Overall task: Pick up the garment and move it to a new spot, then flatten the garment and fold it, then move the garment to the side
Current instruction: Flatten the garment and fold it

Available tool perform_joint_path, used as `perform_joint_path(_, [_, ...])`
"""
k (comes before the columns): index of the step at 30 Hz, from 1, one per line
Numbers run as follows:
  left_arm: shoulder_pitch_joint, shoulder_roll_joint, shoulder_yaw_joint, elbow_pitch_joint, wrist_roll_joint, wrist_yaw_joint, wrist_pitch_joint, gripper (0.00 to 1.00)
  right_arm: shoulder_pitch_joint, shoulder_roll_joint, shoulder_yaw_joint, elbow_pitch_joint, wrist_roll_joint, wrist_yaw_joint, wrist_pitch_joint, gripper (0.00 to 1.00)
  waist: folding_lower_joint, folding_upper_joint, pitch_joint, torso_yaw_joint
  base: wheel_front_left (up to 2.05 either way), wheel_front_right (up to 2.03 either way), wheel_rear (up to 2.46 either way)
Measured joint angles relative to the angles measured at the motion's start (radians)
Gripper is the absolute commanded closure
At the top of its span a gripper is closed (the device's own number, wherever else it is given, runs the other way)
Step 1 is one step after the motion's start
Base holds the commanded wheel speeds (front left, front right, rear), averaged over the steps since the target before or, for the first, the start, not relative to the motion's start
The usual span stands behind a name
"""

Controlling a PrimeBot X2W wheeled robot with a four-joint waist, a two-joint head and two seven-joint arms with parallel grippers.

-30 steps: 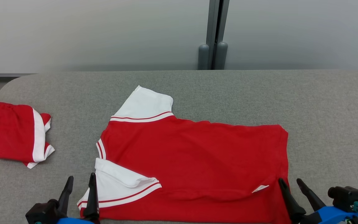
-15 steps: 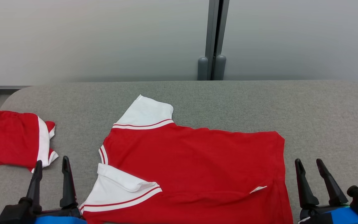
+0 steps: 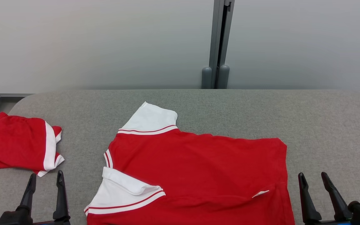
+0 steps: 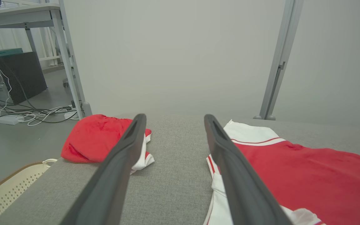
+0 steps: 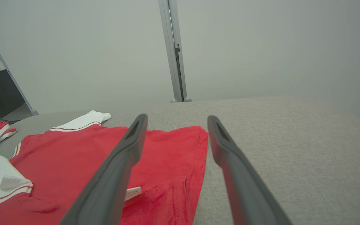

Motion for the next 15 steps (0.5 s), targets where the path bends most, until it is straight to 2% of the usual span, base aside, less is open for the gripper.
perform_joint_path(15, [-0.040,0.016,-0.026,0.058,-0.011,-0.026,0.016,0.00,-0.003,0.009,0.022,0.034,-0.025,0.000,0.027,0.00,0.0001,0.0000,0.000,-0.002,0.00,0.00,0.00])
